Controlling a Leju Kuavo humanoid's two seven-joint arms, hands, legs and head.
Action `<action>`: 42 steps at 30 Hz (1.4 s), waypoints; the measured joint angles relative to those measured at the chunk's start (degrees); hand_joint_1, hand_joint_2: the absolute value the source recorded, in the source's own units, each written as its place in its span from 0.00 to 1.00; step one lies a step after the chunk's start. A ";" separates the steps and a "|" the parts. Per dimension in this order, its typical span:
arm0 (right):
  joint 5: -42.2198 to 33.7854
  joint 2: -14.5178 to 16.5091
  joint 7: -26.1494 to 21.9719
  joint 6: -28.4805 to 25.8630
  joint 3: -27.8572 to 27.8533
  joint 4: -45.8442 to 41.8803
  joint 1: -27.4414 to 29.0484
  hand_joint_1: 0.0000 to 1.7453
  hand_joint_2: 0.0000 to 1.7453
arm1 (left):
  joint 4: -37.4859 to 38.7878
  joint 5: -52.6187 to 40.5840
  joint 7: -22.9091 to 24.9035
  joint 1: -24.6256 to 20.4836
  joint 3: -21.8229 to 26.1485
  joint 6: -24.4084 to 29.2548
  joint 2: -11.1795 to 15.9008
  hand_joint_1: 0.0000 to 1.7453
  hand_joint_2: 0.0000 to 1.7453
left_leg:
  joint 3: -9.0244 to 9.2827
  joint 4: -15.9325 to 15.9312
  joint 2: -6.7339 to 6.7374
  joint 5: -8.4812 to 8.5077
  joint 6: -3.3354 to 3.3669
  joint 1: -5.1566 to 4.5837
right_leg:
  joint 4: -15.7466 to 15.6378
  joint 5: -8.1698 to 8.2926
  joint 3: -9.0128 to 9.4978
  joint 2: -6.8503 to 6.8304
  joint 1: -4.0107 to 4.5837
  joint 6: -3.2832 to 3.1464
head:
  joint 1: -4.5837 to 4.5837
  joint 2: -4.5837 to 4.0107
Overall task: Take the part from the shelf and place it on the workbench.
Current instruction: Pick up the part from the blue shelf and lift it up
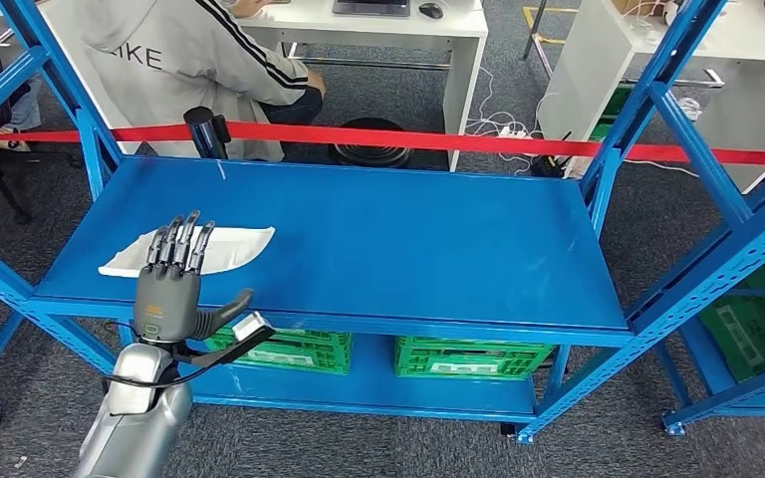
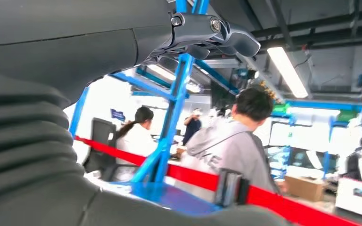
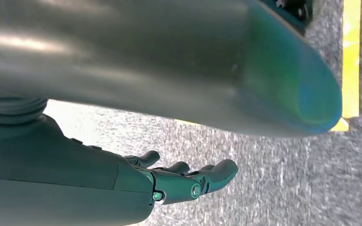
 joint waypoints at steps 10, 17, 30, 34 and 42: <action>2.54 0.54 -4.77 2.31 0.67 0.01 -0.65 0.00 0.00 | 3.50 -5.55 4.44 -2.01 -2.63 0.00 2.33 0.00 1.00 | 0.03 -0.09 0.00 0.12 -0.12 0.06 | 0.03 -0.02 -0.07 0.01 0.00 1.19 | -0.03 0.00; 2.92 0.52 -4.97 2.66 0.96 0.01 -0.90 0.00 0.00 | 10.74 -9.28 11.56 -7.78 -6.63 0.00 1.42 0.00 1.00 | 0.02 -0.12 -0.01 0.22 -0.27 0.10 | 0.13 -0.02 -0.14 0.02 0.02 1.17 | -0.03 0.00; 3.59 0.52 -5.74 1.21 0.96 0.01 -0.93 0.00 0.00 | 25.50 -9.34 18.17 -17.81 -15.19 -1.45 0.70 0.00 1.00 | 0.02 -0.17 -0.01 0.23 -0.29 0.10 | 0.17 -0.02 -0.15 0.07 0.03 1.16 | -0.02 0.00; 4.08 0.50 -5.86 1.26 0.96 0.01 -0.93 0.00 0.00 | 26.65 -8.94 16.20 -17.58 -15.19 -1.57 0.75 0.00 1.00 | 0.02 -0.21 -0.01 0.23 -0.29 0.10 | 0.17 -0.04 -0.16 0.06 0.03 1.12 | -0.02 0.00; 4.09 0.45 -5.83 1.44 0.96 0.01 -0.92 0.00 0.00 | 27.01 -8.30 14.24 -17.40 -15.10 -1.65 0.76 0.00 1.00 | 0.03 -0.23 -0.01 0.23 -0.29 0.10 | 0.17 -0.05 -0.16 0.05 0.03 1.11 | -0.03 0.00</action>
